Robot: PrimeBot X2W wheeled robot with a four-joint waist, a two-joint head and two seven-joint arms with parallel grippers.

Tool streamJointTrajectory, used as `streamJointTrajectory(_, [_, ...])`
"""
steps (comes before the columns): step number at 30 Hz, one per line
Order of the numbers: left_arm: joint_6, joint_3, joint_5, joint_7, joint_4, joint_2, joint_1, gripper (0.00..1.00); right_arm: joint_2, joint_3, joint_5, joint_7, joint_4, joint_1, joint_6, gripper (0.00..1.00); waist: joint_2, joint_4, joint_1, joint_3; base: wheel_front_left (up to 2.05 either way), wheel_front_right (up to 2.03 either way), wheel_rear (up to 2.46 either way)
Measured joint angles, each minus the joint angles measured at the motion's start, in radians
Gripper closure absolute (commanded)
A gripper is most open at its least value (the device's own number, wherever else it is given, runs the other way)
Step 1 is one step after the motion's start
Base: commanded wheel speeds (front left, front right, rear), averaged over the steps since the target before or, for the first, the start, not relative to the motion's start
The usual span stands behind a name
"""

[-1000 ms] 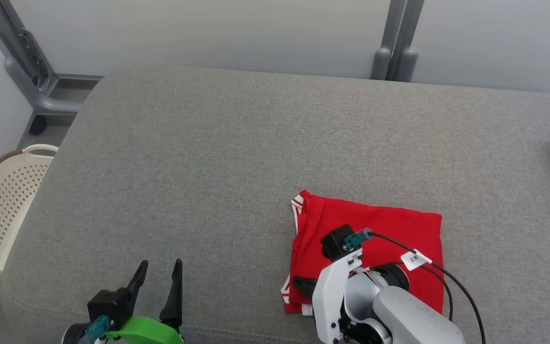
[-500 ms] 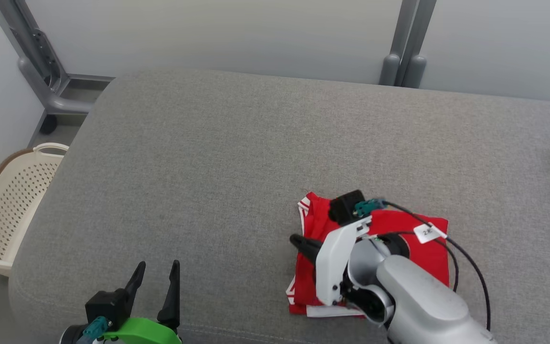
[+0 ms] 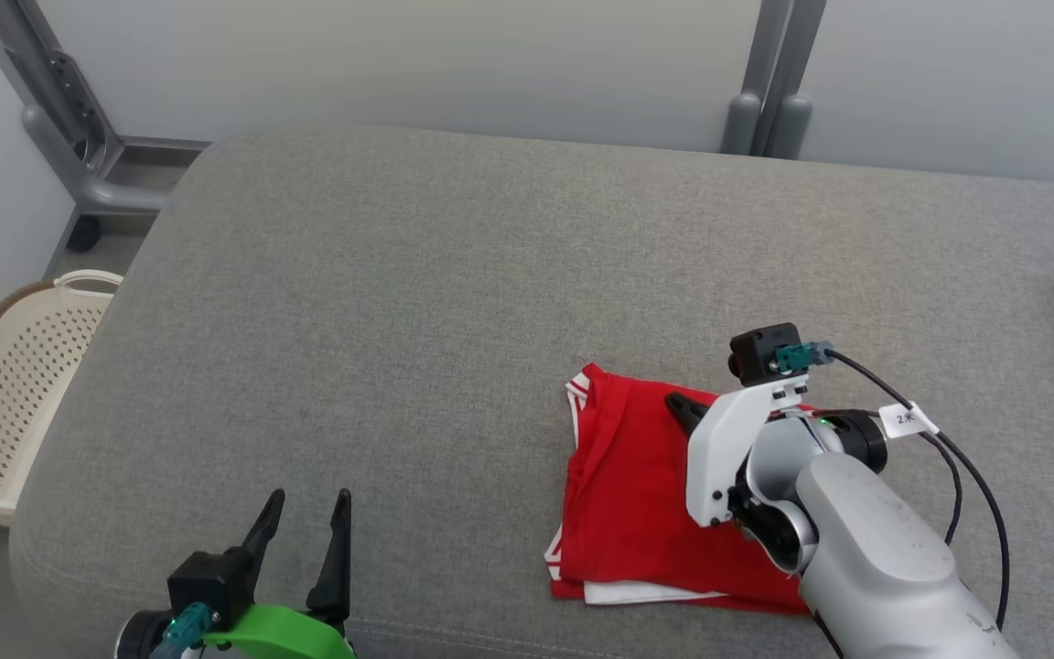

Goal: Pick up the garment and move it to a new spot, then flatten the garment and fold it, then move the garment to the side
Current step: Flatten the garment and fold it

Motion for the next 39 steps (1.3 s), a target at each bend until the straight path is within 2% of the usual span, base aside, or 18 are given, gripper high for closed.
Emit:
streamJointTrajectory(12, [0.003,0.0,0.036,0.0,-0.077,-0.002,-0.015,0.0,0.001,-0.03,-0.031,0.018,0.03,-0.031,0.0,1.0,0.0,0.035,0.0,0.048,0.0,0.0,0.0])
streamJointTrajectory(23, [-0.015,-0.047,0.044,-0.002,-0.171,0.012,-0.041,0.0,0.001,-0.016,-0.021,0.028,0.061,-0.087,0.0,1.0,0.0,0.072,0.0,0.087,0.0,0.0,0.0])
streamJointTrajectory(39, [-0.019,-0.104,0.01,-0.002,-0.161,0.009,-0.056,0.0,0.001,-0.007,-0.04,0.055,0.141,-0.17,0.0,1.0,0.0,0.138,0.0,0.138,0.0,0.0,0.0])
